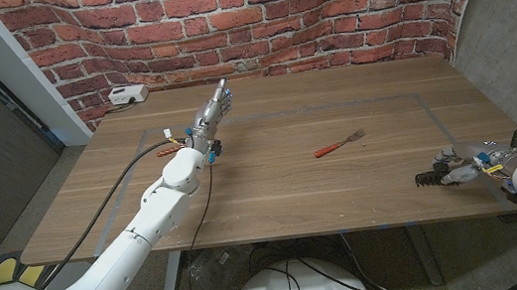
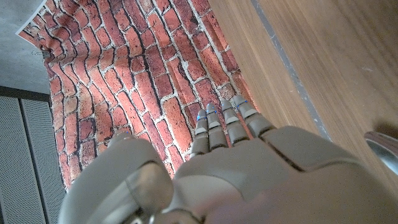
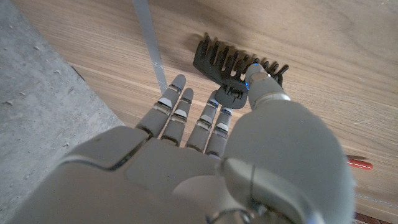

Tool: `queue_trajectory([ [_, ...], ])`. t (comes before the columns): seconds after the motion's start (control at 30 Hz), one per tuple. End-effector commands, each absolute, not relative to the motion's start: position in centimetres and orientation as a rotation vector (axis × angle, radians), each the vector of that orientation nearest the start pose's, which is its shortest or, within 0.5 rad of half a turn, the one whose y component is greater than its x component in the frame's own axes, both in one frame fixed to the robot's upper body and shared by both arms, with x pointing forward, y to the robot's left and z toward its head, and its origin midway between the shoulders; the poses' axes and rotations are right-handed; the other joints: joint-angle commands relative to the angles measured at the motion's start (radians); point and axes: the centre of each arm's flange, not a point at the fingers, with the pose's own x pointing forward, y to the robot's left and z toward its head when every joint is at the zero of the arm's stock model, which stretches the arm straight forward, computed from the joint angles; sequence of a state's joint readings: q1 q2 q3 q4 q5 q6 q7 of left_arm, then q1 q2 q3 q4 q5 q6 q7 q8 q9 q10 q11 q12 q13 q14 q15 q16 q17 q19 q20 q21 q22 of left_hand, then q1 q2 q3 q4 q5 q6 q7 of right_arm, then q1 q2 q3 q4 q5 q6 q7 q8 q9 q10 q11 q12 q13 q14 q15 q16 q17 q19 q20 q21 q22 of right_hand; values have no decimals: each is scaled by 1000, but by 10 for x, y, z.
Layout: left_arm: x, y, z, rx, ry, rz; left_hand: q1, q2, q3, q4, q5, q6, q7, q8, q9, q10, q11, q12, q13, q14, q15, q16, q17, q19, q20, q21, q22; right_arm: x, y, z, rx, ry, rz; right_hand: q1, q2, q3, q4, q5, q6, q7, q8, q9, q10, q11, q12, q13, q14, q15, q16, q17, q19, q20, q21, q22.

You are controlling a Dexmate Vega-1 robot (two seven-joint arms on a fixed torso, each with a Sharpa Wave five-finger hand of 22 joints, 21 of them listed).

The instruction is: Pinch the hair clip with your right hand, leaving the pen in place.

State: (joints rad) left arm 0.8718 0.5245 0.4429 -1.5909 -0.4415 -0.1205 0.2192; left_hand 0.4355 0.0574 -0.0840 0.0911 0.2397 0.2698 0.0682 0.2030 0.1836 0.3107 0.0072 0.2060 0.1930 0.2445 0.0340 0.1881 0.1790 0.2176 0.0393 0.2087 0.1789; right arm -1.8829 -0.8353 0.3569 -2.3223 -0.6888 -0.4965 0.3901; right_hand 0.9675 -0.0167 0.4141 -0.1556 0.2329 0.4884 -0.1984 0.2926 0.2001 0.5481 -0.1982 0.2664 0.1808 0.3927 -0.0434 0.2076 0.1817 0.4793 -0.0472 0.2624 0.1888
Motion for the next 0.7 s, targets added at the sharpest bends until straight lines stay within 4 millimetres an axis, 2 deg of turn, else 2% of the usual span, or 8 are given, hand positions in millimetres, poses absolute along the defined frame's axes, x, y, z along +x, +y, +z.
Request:
queue_trajectory([
  [0.03, 620, 215, 4, 118, -631, -164, 3, 6, -8, -3, -4, 11, 0, -1, 5, 9, 2, 0, 3, -2, -2, 0, 5, -2, 11, -4, 2, 416, -411, -100, -1467, 64, -136, 11, 5, 7, 2, -1, 30, -6, 10, 0, 25, -2, 7, 3, 28, -22, 6, 3, 24, -21, 9, 2],
  [0.27, 622, 215, 6, 120, -631, -165, 3, 7, -9, -3, -5, 12, -1, -1, 5, 9, 3, 0, 3, -3, -2, 0, 5, -4, 10, -5, 2, 417, -410, -99, -1468, 49, -149, 21, 13, 12, 1, -5, 74, -16, 22, -1, 62, -5, 13, 3, 60, -36, 6, 2, 49, -29, 18, 3],
  [0.5, 623, 215, 5, 120, -624, -168, 3, 7, -10, -3, -5, 11, -1, -1, 5, 9, 3, -1, 3, -2, -2, 0, 5, -5, 10, -6, 2, 416, -409, -99, -1466, 15, -165, 25, 22, 12, 4, -13, 131, -20, 36, -1, 117, -4, 21, 2, 121, -62, 10, 2, 82, -38, 32, 6],
  [0.7, 624, 215, 5, 120, -621, -168, 4, 8, -11, -3, -5, 11, -1, -1, 5, 10, 2, 0, 3, -3, -1, 0, 5, -6, 10, -5, 2, 415, -407, -97, -1471, 9, -170, 26, 28, 14, 6, -17, 158, -22, 42, -1, 145, -6, 25, 2, 148, -67, 9, 1, 99, -40, 39, 7],
])
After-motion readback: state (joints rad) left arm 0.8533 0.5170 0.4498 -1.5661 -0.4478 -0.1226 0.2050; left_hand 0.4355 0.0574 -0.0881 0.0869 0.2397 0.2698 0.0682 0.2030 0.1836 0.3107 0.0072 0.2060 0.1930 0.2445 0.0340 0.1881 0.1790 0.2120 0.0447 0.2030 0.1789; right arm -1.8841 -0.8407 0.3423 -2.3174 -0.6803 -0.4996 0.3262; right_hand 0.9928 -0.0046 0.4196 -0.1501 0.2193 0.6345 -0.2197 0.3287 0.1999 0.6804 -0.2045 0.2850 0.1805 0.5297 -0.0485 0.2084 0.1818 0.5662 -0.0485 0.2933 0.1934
